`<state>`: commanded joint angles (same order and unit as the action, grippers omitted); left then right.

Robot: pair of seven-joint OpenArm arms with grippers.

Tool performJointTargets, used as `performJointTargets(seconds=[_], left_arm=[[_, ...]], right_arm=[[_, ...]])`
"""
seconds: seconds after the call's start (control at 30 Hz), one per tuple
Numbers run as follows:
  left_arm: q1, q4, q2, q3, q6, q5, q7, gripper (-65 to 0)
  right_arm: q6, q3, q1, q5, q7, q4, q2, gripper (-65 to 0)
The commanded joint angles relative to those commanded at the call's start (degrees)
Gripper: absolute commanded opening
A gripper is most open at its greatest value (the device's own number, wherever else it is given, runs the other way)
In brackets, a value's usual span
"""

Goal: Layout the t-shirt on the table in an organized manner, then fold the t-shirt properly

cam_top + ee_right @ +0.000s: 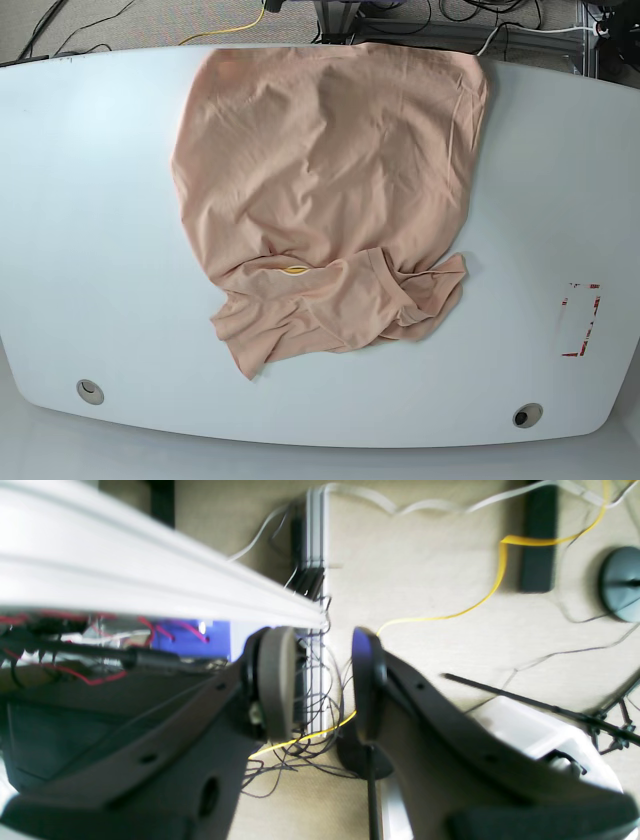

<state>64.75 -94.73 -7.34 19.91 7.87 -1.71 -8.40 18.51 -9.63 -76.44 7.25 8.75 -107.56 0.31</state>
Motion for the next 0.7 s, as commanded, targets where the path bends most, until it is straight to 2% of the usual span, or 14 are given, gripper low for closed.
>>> performJointTargets(seconds=[0.1, 0.2, 0.3, 0.47, 0.7], left_arm=[[0.53, -4.13, 0.0, 1.49, 0.0, 4.48, 0.0, -33.1], [0.53, -6.95, -0.44, 2.02, 0.0, 11.25, 0.0, -33.1], [0.26, -9.32, -2.2, 2.02, 0.0, 15.21, 0.0, -33.1], [-0.97, -11.25, -5.54, 1.49, 0.0, 18.64, 0.0, -33.1], [-5.1, -11.43, -5.71, 1.58, 0.0, 20.13, 0.18, -32.5]], right_arm=[[-0.09, -0.09, -0.18, 0.88, 0.0, -2.02, 0.0, -46.1], [-0.09, -1.41, 0.26, 1.23, 0.0, -3.43, 0.0, -46.1], [-0.09, -2.37, 1.32, 1.14, 0.0, -5.63, -0.18, -46.1], [0.18, -3.6, 3.96, 1.14, 0.09, -8.09, -2.29, -45.8], [0.18, -3.87, 9.76, 1.05, 0.18, -8.53, -2.73, -45.5]])
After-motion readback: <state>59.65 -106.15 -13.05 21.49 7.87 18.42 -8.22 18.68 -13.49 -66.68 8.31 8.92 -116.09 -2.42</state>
